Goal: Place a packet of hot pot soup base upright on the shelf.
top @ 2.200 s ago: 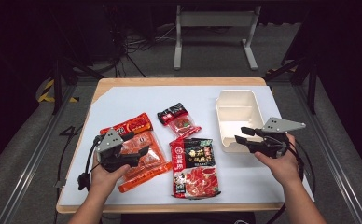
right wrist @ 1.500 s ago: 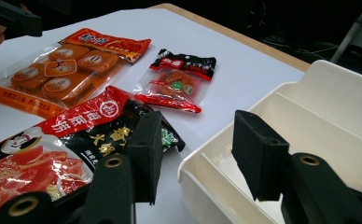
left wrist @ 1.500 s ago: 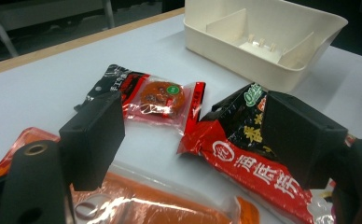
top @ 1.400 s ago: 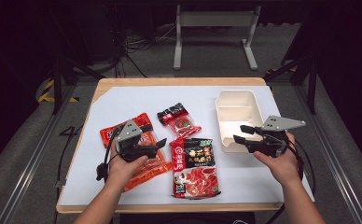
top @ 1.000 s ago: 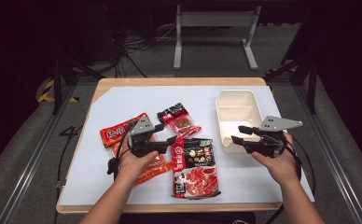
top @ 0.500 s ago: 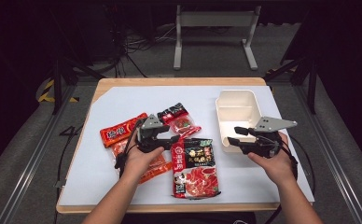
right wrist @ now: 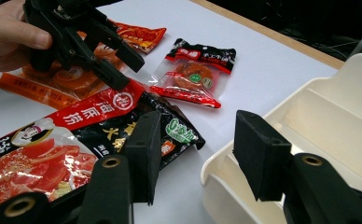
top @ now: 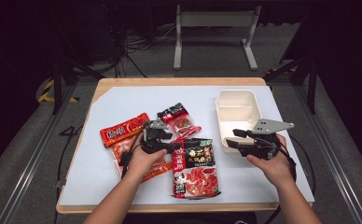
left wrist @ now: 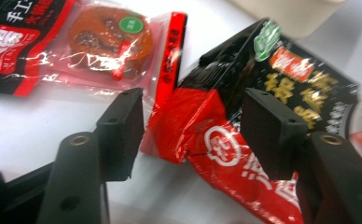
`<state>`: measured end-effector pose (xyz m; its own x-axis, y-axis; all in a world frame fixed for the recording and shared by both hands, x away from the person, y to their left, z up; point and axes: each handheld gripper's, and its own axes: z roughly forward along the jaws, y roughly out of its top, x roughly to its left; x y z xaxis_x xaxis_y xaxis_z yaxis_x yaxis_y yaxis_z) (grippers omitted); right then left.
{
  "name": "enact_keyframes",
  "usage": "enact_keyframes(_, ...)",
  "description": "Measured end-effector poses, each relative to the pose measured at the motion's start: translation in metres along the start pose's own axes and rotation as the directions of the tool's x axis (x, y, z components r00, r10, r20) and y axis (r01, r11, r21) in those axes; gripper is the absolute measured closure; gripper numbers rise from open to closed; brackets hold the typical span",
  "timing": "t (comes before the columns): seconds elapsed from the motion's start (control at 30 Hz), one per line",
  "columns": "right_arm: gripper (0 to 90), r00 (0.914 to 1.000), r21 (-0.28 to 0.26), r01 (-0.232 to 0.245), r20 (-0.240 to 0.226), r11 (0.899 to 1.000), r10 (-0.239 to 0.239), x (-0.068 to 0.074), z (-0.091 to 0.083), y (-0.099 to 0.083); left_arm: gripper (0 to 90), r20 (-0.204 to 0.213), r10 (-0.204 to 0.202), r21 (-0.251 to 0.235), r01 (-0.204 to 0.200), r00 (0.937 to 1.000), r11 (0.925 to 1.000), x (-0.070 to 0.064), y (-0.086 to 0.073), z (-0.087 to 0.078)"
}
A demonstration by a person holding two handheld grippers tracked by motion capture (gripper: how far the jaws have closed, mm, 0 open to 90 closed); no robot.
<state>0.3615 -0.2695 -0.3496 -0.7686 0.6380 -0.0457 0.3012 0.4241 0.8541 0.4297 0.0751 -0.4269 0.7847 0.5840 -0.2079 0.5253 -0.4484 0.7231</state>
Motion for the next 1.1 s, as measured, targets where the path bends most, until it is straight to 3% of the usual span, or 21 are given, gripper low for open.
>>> enact_keyframes(0.1, 51.9, 1.0, 0.004, 0.003, -0.001, 1.0, -0.003, 0.001, 0.001, -0.001, 41.9, 0.007, -0.034, 0.022, 0.034, 0.9994, 0.9992, 0.002, -0.001, 0.001)
enact_keyframes(0.27, 51.8, 1.0, 0.011, 0.005, -0.003, 1.0, -0.005, 0.002, 0.003, -0.001, 42.2, -0.034, -0.028, 0.073, 0.03, 0.999, 0.9969, 0.002, -0.002, 0.006)
enact_keyframes(0.37, 51.7, 1.0, 0.015, 0.006, -0.006, 1.0, -0.006, 0.003, 0.004, -0.001, 43.0, -0.004, -0.048, 0.11, 0.049, 0.9988, 0.9927, 0.005, -0.003, 0.009)
enact_keyframes(0.5, 51.7, 0.9999, 0.023, 0.015, -0.005, 1.0, -0.014, 0.005, 0.006, -0.002, 44.5, 0.031, -0.087, 0.124, 0.082, 0.9958, 0.9889, 0.008, -0.003, 0.01)
enact_keyframes(0.7, 51.5, 0.9998, 0.033, 0.02, -0.006, 0.999, -0.019, 0.007, 0.009, -0.001, 62.0, 0.08, -0.129, 0.137, 0.117, 0.9884, 0.9837, 0.007, -0.005, 0.012)
enact_keyframes(0.87, 51.3, 0.9997, 0.039, 0.024, -0.008, 0.999, -0.024, 0.008, 0.01, -0.001, 77.2, 0.119, -0.179, 0.12, 0.165, 0.9766, 0.979, 0.007, -0.007, 0.01)
enact_keyframes(1.1, 51.3, 0.9998, 0.044, 0.02, -0.006, 0.999, -0.02, 0.008, 0.011, -0.001, 84.0, 0.137, -0.187, 0.058, 0.18, 0.9728, 0.9819, 0.004, -0.007, 0.003)
